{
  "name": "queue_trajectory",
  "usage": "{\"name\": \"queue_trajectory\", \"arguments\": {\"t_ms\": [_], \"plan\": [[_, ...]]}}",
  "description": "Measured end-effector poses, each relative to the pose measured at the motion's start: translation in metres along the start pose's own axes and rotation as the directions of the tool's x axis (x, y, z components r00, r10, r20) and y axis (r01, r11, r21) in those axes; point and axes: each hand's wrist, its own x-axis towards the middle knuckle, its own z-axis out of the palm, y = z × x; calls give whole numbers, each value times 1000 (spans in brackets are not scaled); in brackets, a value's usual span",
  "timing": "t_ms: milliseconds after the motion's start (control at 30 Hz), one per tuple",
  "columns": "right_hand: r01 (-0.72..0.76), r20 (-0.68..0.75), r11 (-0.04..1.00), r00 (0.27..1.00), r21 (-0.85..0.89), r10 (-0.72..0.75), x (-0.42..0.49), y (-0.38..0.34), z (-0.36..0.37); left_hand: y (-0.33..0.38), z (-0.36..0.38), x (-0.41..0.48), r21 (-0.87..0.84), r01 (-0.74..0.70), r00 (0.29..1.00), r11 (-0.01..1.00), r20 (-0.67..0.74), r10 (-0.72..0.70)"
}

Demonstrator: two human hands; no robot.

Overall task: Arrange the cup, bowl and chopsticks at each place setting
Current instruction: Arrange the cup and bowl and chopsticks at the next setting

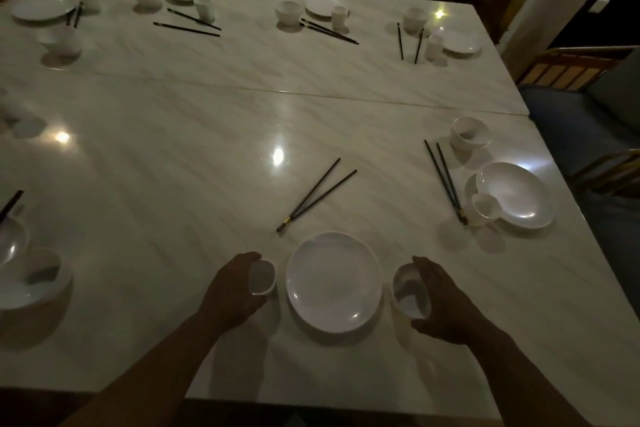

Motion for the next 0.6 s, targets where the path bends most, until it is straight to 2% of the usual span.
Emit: {"name": "queue_trajectory", "arguments": {"t_ms": [233,367,500,600], "plan": [[23,24,999,999,-40,-22,3,0,-2,-2,-2,1,37,14,998,999,54,-16],[-41,-114,998,992,57,47,16,-16,-6,6,-8,5,7,40,990,999,134,-41],[-62,-308,985,945,163,110,44,-40,-14,19,-17,20,-79,129,990,988,60,-125],[-70,-275,952,949,297,155,71,-68,-27,24,-24,39,-46,134,991,990,-18,-135]]}}
